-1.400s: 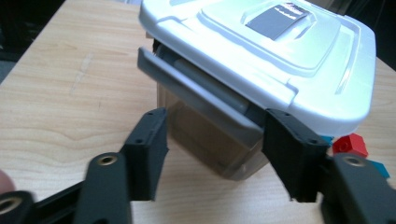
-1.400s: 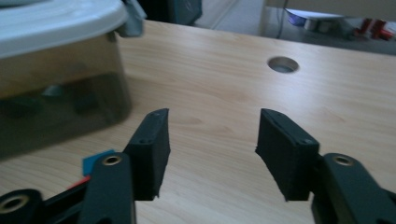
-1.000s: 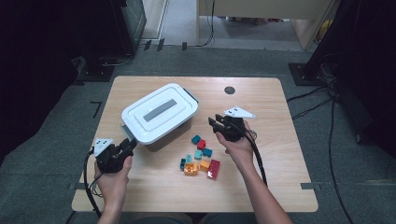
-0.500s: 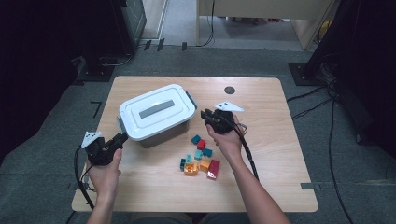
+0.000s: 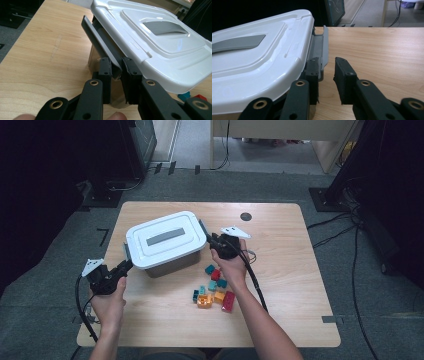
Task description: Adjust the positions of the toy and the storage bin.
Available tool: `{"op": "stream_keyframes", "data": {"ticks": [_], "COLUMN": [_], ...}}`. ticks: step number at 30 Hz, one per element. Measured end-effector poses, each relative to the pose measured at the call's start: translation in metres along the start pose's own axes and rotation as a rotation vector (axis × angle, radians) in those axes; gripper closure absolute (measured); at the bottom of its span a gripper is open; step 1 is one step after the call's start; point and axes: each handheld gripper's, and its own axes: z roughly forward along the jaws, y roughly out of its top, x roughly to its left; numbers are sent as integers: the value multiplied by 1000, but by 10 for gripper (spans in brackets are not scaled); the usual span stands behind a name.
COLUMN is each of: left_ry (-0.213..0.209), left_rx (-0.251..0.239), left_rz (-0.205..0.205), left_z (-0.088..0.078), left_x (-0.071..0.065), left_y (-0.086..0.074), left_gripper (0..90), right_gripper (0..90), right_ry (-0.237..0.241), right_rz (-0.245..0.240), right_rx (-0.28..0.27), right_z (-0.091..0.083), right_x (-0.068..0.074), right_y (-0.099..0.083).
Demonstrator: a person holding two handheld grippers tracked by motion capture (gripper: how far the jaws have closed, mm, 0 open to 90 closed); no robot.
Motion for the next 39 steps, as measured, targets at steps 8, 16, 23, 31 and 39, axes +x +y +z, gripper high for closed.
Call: {"op": "stream_keyframes", "data": {"ticks": [8, 16, 23, 31, 39], "left_ry": [-18, -46, -67, -108, -169], "left_rx": [8, 27, 62, 89, 120], "left_rz": [4, -17, 2, 25, 58], "left_z": [-1, -6, -13, -13, -3], "left_x": [5, 14, 13, -1, -28], "left_y": [1, 2, 0, -5, -10], "left_gripper": [802, 814, 825, 828, 824], "right_gripper": [859, 854, 850, 843, 841], "right_ry": [-19, -6, -11, -9, -37], "right_rz": [43, 136, 136, 146, 167], "right_rx": [38, 83, 80, 90, 84], "right_z": [-5, -31, -57, -86, -116], "right_x": [7, 16, 25, 20, -3], "right_y": [1, -7, -16, -28, -37]}}
